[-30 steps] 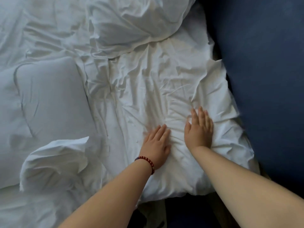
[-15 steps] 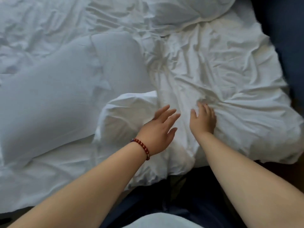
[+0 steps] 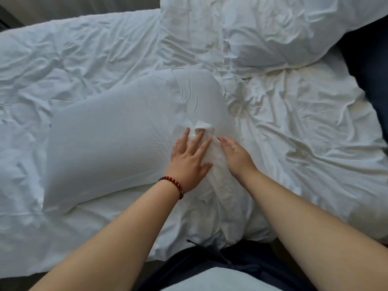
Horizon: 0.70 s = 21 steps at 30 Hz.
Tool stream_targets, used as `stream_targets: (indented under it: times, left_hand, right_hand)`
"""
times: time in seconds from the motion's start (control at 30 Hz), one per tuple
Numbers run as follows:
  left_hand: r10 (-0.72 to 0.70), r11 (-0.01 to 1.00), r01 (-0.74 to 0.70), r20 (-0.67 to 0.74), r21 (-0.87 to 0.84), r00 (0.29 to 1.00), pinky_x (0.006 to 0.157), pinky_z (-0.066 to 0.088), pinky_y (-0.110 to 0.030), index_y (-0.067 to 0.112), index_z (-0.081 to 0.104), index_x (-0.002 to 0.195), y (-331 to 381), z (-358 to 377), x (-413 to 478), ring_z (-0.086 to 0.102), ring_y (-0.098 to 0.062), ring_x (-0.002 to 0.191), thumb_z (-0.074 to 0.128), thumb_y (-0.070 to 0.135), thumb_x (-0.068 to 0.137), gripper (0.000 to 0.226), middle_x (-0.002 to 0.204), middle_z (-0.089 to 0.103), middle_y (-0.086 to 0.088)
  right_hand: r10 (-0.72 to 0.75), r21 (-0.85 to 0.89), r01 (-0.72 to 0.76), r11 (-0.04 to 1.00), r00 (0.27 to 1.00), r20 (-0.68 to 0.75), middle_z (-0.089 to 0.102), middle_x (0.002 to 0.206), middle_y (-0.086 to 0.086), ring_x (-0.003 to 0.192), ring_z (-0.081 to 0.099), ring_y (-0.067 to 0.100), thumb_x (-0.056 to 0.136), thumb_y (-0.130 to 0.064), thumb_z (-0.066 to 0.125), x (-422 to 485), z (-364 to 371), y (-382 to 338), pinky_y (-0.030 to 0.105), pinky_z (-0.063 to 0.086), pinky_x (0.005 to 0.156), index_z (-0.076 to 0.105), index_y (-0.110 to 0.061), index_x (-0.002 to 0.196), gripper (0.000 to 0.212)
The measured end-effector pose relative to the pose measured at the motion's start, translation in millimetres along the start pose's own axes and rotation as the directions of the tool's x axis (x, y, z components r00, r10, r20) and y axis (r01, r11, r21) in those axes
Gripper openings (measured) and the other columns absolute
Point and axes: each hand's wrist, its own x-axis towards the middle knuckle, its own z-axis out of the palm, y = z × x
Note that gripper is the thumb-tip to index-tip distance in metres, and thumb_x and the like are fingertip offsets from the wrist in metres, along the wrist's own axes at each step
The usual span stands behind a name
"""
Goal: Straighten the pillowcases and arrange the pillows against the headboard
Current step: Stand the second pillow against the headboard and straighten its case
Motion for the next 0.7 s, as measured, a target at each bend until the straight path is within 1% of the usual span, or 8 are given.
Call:
stream_targets:
  times: [0.1, 0.2, 0.27, 0.33, 0.4, 0.47, 0.6, 0.7]
  left_hand:
    - [0.008, 0.969, -0.029, -0.086, -0.244, 0.996, 0.116, 0.028, -0.04, 0.015, 0.024, 0.154, -8.5, 4.7, 1.9, 0.026, -0.027, 0.143, 0.057, 0.049, 0.085, 0.084, 0.158, 0.028, -0.011]
    - [-0.162, 0.866, 0.121, -0.044, -0.485, 0.986, 0.105, 0.03, -0.023, 0.031, 0.011, 0.15, -10.8, -4.9, -3.7, 0.03, -0.01, 0.136, 0.071, 0.042, 0.083, 0.091, 0.157, 0.021, -0.008]
    - [-0.191, 0.84, 0.159, -0.008, -0.518, 0.982, 0.105, 0.028, -0.022, 0.033, 0.015, 0.151, -14.8, -6.8, -13.9, 0.031, -0.005, 0.132, 0.061, 0.044, 0.092, 0.076, 0.155, 0.029, -0.005]
    - [-0.13, 0.839, 0.116, 0.012, -0.532, 0.991, 0.107, 0.033, -0.026, 0.026, 0.04, 0.147, -17.3, -5.0, -32.7, 0.044, -0.011, 0.13, 0.04, 0.054, 0.096, 0.058, 0.144, 0.05, -0.001]
    - [-0.086, 0.796, 0.09, 0.036, -0.598, 0.996, 0.102, 0.039, -0.028, 0.022, 0.057, 0.135, -16.0, -1.1, -59.6, 0.053, -0.009, 0.119, 0.026, 0.055, 0.094, 0.061, 0.13, 0.062, 0.004]
    - [-0.065, 0.741, 0.099, 0.076, -0.665, 0.995, 0.095, 0.04, -0.023, 0.024, 0.058, 0.134, -14.5, 3.5, -94.0, 0.056, -0.001, 0.108, 0.023, 0.057, 0.093, 0.063, 0.123, 0.064, 0.006]
    - [-0.046, 0.547, 0.271, 0.295, -0.792, 0.954, 0.095, 0.047, -0.026, 0.037, 0.048, 0.134, -22.8, 13.3, -161.6, 0.067, -0.006, 0.095, 0.025, 0.061, 0.094, 0.052, 0.092, 0.072, -0.001]
    - [-0.061, 0.531, 0.317, 0.337, -0.786, 0.939, 0.095, 0.052, -0.035, 0.027, 0.049, 0.135, -34.8, 13.5, -197.5, 0.069, -0.004, 0.088, 0.029, 0.043, 0.105, 0.04, 0.086, 0.074, -0.001]
  right_hand:
    - [0.034, 0.02, -0.036, 0.999, 0.997, 0.073, 0.057, 0.134, -0.003, 0.124, 0.049, 0.008, 0.103, -0.038, 0.039, -0.2, 4.0, 12.2, 0.015, 0.031, 0.099, 0.054, -0.017, 0.136, 0.042]
    - [0.072, 0.085, -0.076, 0.993, 0.996, 0.049, 0.067, 0.111, -0.012, 0.105, 0.059, 0.004, 0.104, -0.044, 0.031, -2.8, 3.0, 16.4, 0.013, 0.041, 0.086, 0.065, -0.022, 0.115, 0.042]
    - [0.097, 0.126, -0.108, 0.986, 0.991, 0.095, 0.073, 0.105, -0.006, 0.102, 0.066, 0.01, 0.103, -0.051, 0.023, -5.1, 2.6, 19.4, 0.021, 0.048, 0.088, 0.07, -0.021, 0.112, 0.056]
    - [0.123, 0.205, -0.15, 0.967, 0.983, 0.136, 0.074, 0.106, 0.002, 0.101, 0.069, 0.016, 0.101, -0.057, 0.018, -15.7, 4.0, 20.6, 0.031, 0.053, 0.09, 0.07, -0.019, 0.113, 0.066]
    - [0.179, 0.237, -0.209, 0.949, 0.974, 0.142, 0.074, 0.104, 0.009, 0.098, 0.07, 0.022, 0.098, -0.062, 0.016, -32.3, 8.0, 25.0, 0.034, 0.054, 0.088, 0.071, -0.017, 0.113, 0.073]
    - [0.212, 0.222, -0.237, 0.946, 0.968, 0.134, 0.075, 0.099, 0.012, 0.086, 0.071, 0.027, 0.094, -0.069, 0.012, -56.2, 16.5, 31.5, 0.033, 0.054, 0.079, 0.07, -0.018, 0.112, 0.08]
    - [0.213, 0.241, -0.199, 0.95, 0.977, -0.031, 0.076, 0.095, 0.007, 0.073, 0.07, 0.026, 0.093, -0.07, 0.008, -116.2, 53.9, 44.6, 0.025, 0.046, 0.058, 0.069, -0.018, 0.107, 0.081]
    - [0.194, 0.269, -0.14, 0.953, 0.963, -0.187, 0.076, 0.092, 0.005, 0.076, 0.071, 0.021, 0.097, -0.065, 0.009, -156.4, 85.6, 52.1, 0.029, 0.047, 0.064, 0.07, -0.017, 0.1, 0.078]
